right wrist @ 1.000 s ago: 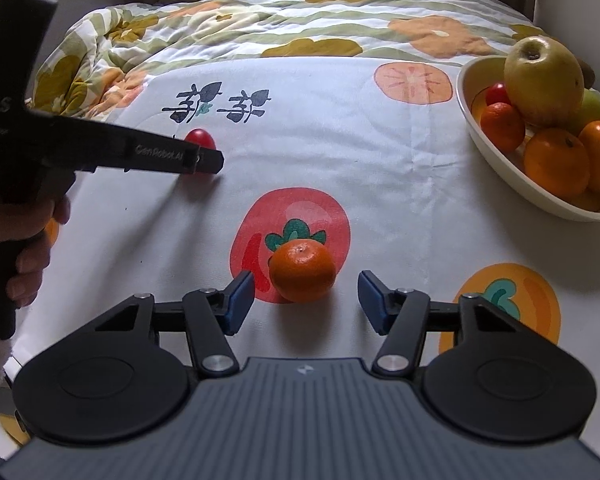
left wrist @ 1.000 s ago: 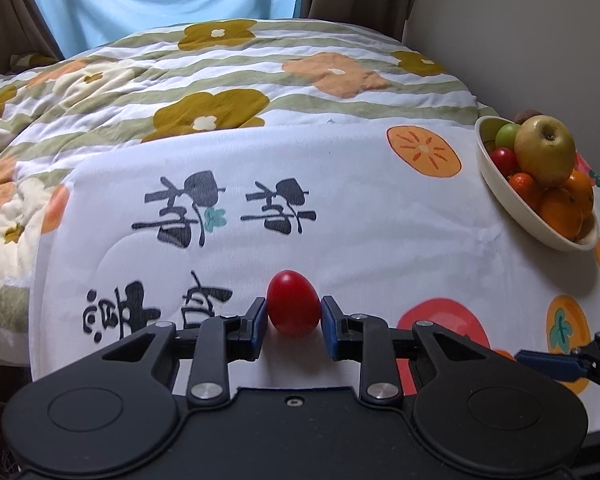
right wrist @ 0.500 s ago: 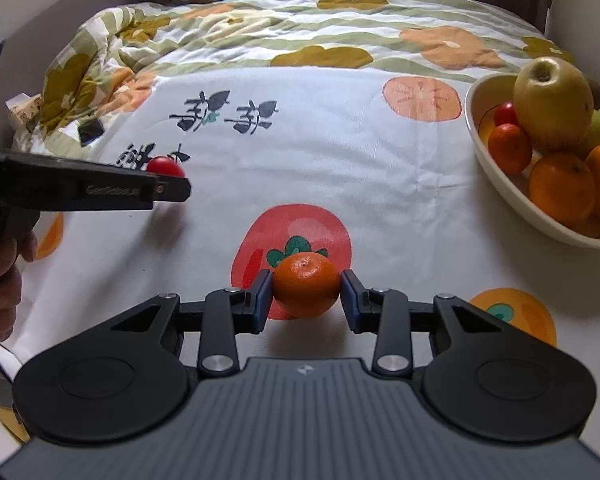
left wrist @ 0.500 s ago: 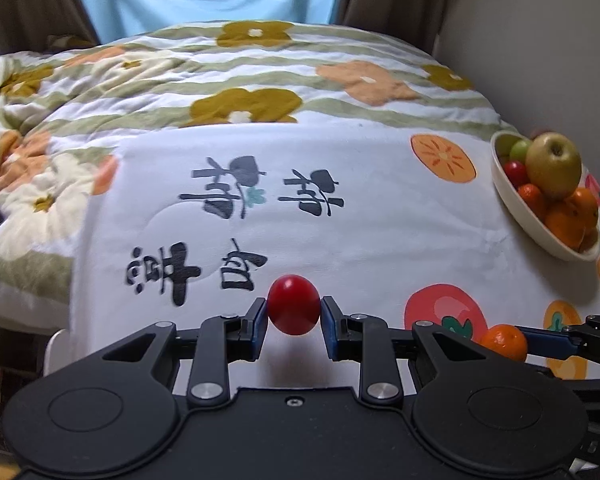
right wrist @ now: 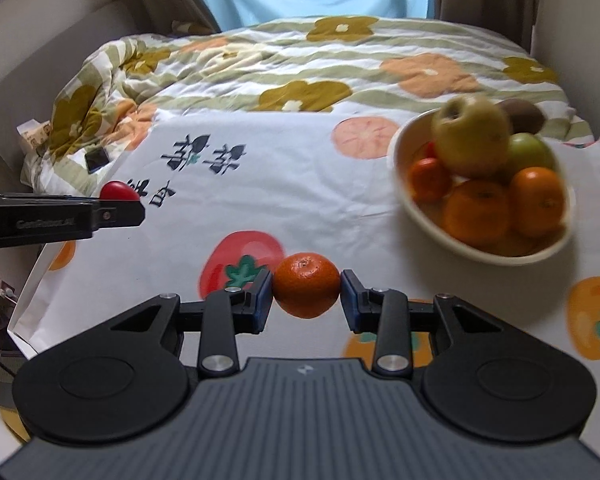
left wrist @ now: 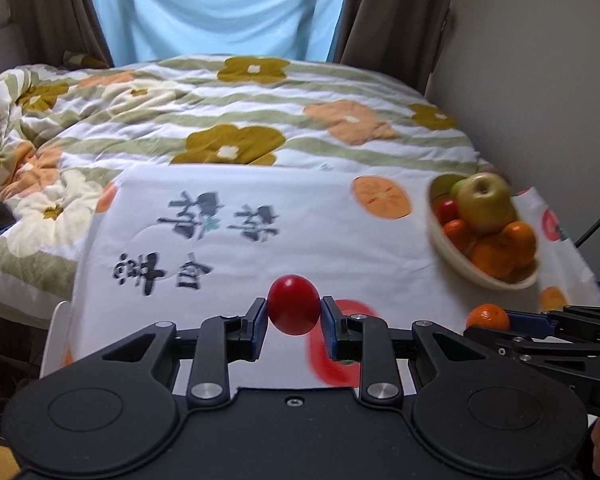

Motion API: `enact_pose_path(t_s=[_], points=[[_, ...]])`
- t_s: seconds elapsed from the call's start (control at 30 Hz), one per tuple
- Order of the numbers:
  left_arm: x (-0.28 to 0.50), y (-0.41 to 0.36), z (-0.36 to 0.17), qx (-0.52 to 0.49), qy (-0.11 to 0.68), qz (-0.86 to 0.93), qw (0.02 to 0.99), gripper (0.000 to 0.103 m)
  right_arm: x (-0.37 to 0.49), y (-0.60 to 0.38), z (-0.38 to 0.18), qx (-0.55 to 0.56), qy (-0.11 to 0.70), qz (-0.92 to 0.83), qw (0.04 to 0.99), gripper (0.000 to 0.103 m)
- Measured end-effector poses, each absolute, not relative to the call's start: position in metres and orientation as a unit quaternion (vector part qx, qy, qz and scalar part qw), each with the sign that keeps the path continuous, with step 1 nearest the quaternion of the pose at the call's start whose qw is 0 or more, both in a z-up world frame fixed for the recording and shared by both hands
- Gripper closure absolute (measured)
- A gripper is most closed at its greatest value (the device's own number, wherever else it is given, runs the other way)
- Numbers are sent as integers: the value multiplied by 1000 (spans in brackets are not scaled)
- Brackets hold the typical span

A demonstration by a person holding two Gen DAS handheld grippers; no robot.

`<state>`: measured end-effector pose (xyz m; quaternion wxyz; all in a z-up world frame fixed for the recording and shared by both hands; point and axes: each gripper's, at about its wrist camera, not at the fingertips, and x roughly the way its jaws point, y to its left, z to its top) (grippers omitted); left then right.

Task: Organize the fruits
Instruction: 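Carry both fruits over the bowl and open the left tool to drop the tomato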

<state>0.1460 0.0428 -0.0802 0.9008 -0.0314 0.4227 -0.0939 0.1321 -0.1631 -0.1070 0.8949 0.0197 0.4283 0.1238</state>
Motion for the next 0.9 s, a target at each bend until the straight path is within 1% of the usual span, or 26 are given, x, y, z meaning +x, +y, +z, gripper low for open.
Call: enact_pose_path(t_s=[0.27, 0.47, 0.67, 0.9], points=[[131, -19, -55, -32, 403, -105, 909, 71, 128, -233, -88, 28, 409, 105, 906, 52], [129, -71, -51, -36, 394, -109, 912, 71, 131, -288, -79, 24, 396, 100, 912, 52], [139, -124, -59, -37, 391, -125, 911, 71, 141, -329, -75, 13, 385, 98, 918, 52], [164, -175, -83, -21, 413, -162, 896, 71, 159, -368, -79, 32, 380, 70, 922, 52]])
